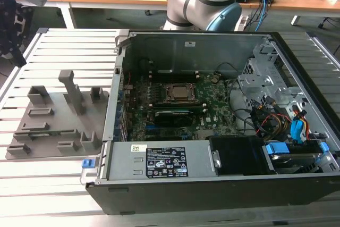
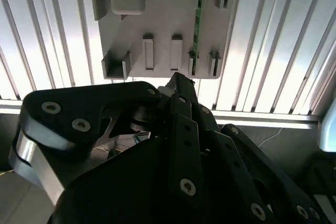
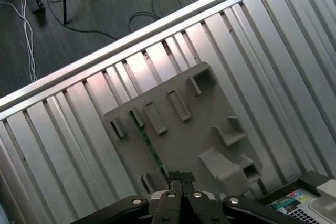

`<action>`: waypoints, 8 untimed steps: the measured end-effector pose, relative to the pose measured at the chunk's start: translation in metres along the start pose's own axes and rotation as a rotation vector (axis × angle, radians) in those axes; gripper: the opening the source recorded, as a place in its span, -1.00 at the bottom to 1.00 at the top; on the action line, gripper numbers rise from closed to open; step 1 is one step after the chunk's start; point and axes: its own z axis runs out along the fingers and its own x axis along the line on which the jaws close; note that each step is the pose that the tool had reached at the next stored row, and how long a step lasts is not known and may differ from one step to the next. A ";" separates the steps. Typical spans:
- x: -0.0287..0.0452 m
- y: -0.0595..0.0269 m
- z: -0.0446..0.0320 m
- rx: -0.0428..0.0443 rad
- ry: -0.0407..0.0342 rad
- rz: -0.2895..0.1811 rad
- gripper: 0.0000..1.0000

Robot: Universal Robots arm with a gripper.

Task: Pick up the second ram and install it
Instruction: 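Pick up the second ram and move it above second insertion slot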

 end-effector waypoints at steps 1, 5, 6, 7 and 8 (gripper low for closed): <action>0.0000 0.0000 0.0000 0.0001 0.0004 -0.010 -0.79; 0.0000 0.0000 0.0000 0.0007 0.0040 -0.095 -0.79; 0.0000 0.0000 0.0000 0.0008 0.0046 -0.109 -0.79; 0.0000 0.0000 0.0000 0.0010 0.0057 -0.134 -0.79; 0.0000 0.0000 0.0000 0.0012 0.0062 -0.148 -0.79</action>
